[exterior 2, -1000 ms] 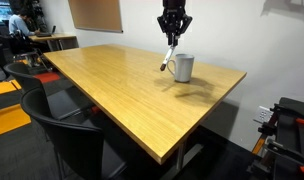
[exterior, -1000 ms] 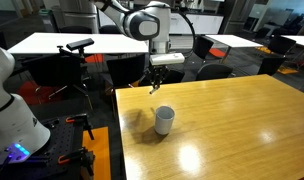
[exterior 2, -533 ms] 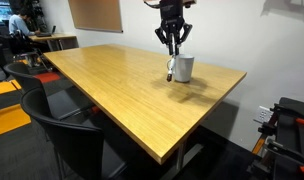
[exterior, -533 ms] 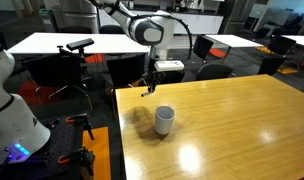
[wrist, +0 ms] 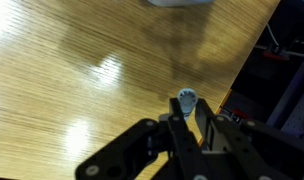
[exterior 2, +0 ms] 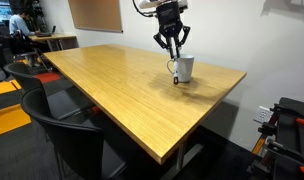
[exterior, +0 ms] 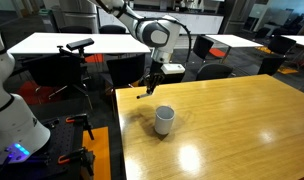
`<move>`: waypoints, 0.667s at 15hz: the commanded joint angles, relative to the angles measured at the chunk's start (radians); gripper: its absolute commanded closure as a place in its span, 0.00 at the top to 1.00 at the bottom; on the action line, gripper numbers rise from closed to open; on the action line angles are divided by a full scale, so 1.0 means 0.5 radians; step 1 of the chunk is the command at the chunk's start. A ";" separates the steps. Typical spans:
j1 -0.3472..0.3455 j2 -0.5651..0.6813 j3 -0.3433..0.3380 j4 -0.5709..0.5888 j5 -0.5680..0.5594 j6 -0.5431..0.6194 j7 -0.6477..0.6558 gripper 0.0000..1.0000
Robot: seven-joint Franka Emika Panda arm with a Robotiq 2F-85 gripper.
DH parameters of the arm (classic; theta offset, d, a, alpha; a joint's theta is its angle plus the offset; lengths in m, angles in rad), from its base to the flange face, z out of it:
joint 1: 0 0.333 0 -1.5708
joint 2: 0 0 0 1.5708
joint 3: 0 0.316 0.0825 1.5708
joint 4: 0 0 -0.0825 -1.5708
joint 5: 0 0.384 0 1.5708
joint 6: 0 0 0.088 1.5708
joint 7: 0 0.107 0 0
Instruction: Take the marker from the white cup and put it on the table
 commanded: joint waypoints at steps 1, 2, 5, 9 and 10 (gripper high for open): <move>-0.014 0.073 0.019 0.127 -0.005 -0.128 -0.074 0.47; -0.015 0.084 0.018 0.141 -0.005 -0.147 -0.085 0.52; -0.014 0.097 0.010 0.178 0.005 -0.208 -0.026 0.76; -0.017 -0.043 -0.022 0.103 0.032 -0.198 0.239 1.00; -0.023 -0.106 -0.029 0.050 0.039 -0.143 0.324 1.00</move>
